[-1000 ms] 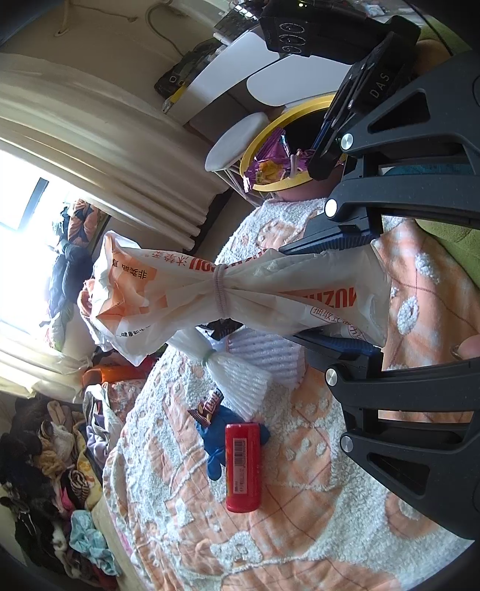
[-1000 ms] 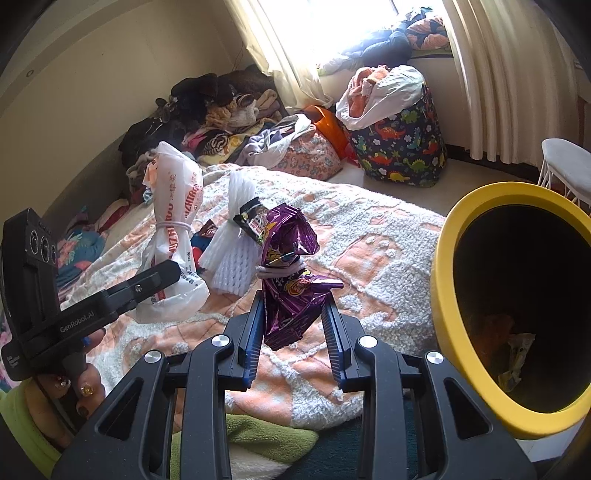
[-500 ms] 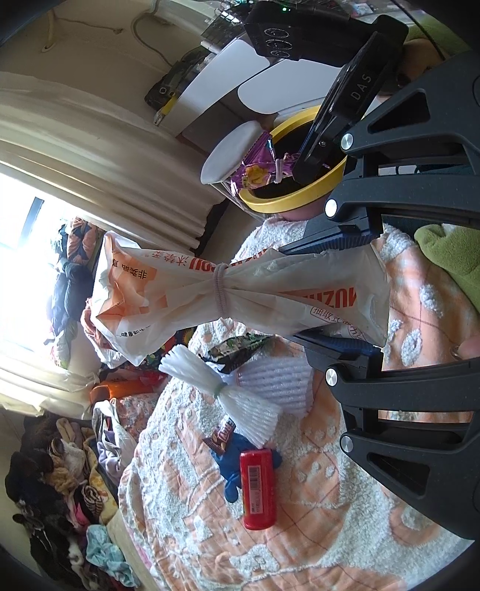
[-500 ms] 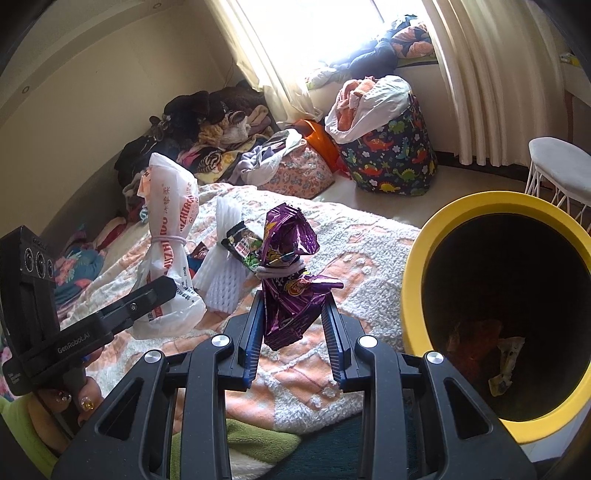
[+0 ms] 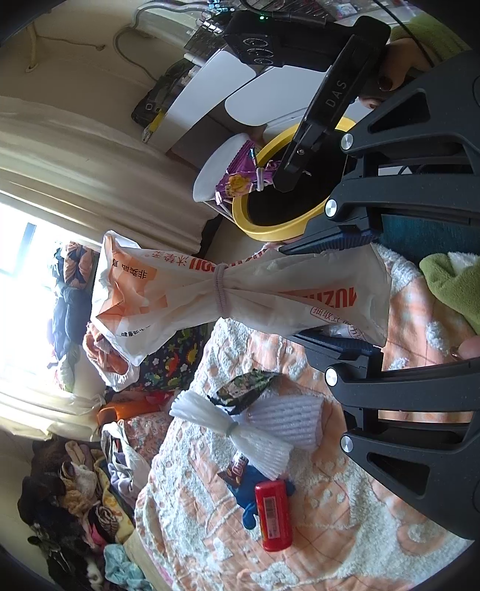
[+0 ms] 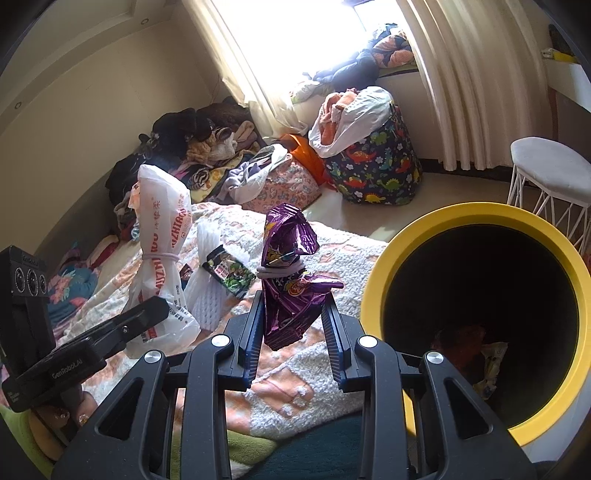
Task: Collect trash
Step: 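Carry the white bag and purple wrapper in both tools over the bin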
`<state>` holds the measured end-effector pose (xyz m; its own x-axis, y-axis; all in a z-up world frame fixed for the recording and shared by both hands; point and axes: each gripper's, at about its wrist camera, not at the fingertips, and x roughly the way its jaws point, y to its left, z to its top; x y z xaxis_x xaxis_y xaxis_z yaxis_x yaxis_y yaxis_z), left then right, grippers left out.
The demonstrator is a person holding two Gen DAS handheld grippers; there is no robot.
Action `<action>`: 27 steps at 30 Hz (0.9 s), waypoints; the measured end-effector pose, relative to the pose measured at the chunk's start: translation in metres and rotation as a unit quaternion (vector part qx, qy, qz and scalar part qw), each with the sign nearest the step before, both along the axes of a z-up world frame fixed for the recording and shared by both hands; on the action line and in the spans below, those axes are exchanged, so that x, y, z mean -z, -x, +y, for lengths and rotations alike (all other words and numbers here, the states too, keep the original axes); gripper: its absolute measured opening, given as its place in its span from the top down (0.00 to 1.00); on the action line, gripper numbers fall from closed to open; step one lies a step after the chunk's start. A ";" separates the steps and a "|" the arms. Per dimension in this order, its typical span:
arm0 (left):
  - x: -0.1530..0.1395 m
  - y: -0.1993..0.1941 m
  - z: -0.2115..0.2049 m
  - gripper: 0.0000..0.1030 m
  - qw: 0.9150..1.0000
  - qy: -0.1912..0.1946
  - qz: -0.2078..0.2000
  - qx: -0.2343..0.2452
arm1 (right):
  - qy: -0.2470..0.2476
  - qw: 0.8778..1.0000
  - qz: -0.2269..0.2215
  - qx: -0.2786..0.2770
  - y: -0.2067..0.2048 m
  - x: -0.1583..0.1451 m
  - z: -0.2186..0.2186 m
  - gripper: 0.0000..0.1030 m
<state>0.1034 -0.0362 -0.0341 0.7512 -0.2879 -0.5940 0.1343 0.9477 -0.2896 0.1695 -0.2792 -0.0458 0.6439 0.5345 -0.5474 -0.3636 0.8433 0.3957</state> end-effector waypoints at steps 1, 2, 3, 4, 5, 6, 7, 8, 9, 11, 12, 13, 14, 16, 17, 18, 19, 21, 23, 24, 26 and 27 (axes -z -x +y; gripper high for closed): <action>0.000 0.000 -0.002 0.70 1.000 -0.001 -0.001 0.002 | 0.000 1.000 0.000 0.003 0.000 -0.001 0.000 0.72; 0.000 0.000 -0.003 0.70 1.000 -0.001 -0.001 0.004 | -0.001 1.000 -0.001 0.005 0.000 -0.001 -0.002 0.72; -0.001 -0.001 -0.005 0.70 1.000 -0.002 -0.001 0.005 | -0.002 1.000 -0.001 0.008 -0.001 -0.001 -0.004 0.72; -0.001 -0.001 -0.006 0.70 1.000 -0.002 -0.001 0.007 | -0.003 1.000 -0.001 0.010 -0.001 -0.002 -0.006 0.72; -0.001 -0.001 -0.008 0.70 1.000 -0.002 -0.001 0.009 | -0.003 1.000 -0.001 0.013 -0.002 -0.002 -0.008 0.72; -0.001 -0.002 -0.009 0.70 1.000 -0.003 -0.002 0.011 | -0.003 1.000 -0.001 0.015 -0.002 -0.002 -0.010 0.72; -0.001 -0.002 -0.011 0.70 1.000 -0.004 -0.002 0.012 | -0.004 1.000 -0.001 0.018 -0.002 -0.003 -0.011 0.72; -0.001 -0.003 -0.013 0.70 1.000 -0.004 -0.002 0.014 | -0.004 1.000 -0.002 0.020 -0.002 -0.004 -0.012 0.72; -0.001 -0.003 -0.015 0.70 1.000 -0.004 -0.002 0.017 | -0.004 1.000 -0.002 0.023 -0.003 -0.004 -0.014 0.72; -0.001 -0.005 -0.018 0.70 1.000 -0.003 -0.001 0.022 | -0.004 1.000 -0.003 0.029 -0.002 -0.003 -0.016 0.72; -0.001 -0.005 -0.020 0.70 1.000 -0.003 -0.001 0.025 | -0.004 0.999 -0.004 0.032 -0.002 -0.003 -0.018 0.72; -0.001 -0.006 -0.023 0.70 1.000 -0.003 -0.002 0.028 | -0.004 0.999 -0.004 0.036 0.001 -0.004 -0.019 0.72; -0.002 -0.007 -0.025 0.70 1.000 -0.003 -0.003 0.030 | -0.005 0.999 -0.005 0.039 0.001 -0.004 -0.020 0.72; -0.001 -0.007 -0.029 0.70 0.999 -0.004 -0.004 0.036 | -0.006 0.999 -0.005 0.045 0.002 -0.004 -0.024 0.72; -0.001 -0.007 -0.032 0.70 0.999 -0.005 -0.004 0.038 | -0.006 0.999 -0.006 0.048 0.002 -0.004 -0.025 0.72; -0.001 -0.008 -0.033 0.70 0.999 -0.005 -0.004 0.040 | -0.006 0.999 -0.006 0.051 0.002 -0.004 -0.027 0.72; -0.001 -0.008 -0.036 0.70 0.999 -0.005 -0.004 0.042 | -0.007 0.999 -0.006 0.054 0.002 -0.004 -0.030 0.72; 0.000 -0.008 -0.040 0.70 0.999 -0.008 -0.004 0.046 | -0.007 0.998 -0.007 0.060 0.003 -0.003 -0.035 0.72; 0.000 -0.009 -0.043 0.70 0.999 -0.008 -0.004 0.050 | -0.008 0.998 -0.007 0.065 0.004 -0.004 -0.039 0.72; 0.000 -0.010 -0.044 0.70 0.999 -0.008 -0.004 0.051 | -0.009 0.998 -0.007 0.068 0.005 -0.004 -0.041 0.72; 0.000 -0.012 -0.047 0.70 0.998 -0.008 -0.005 0.055 | -0.011 0.997 -0.007 0.074 0.005 -0.006 -0.044 0.72; 0.000 -0.013 -0.048 0.70 0.998 -0.008 -0.005 0.056 | -0.012 0.997 -0.007 0.077 0.006 -0.006 -0.046 0.72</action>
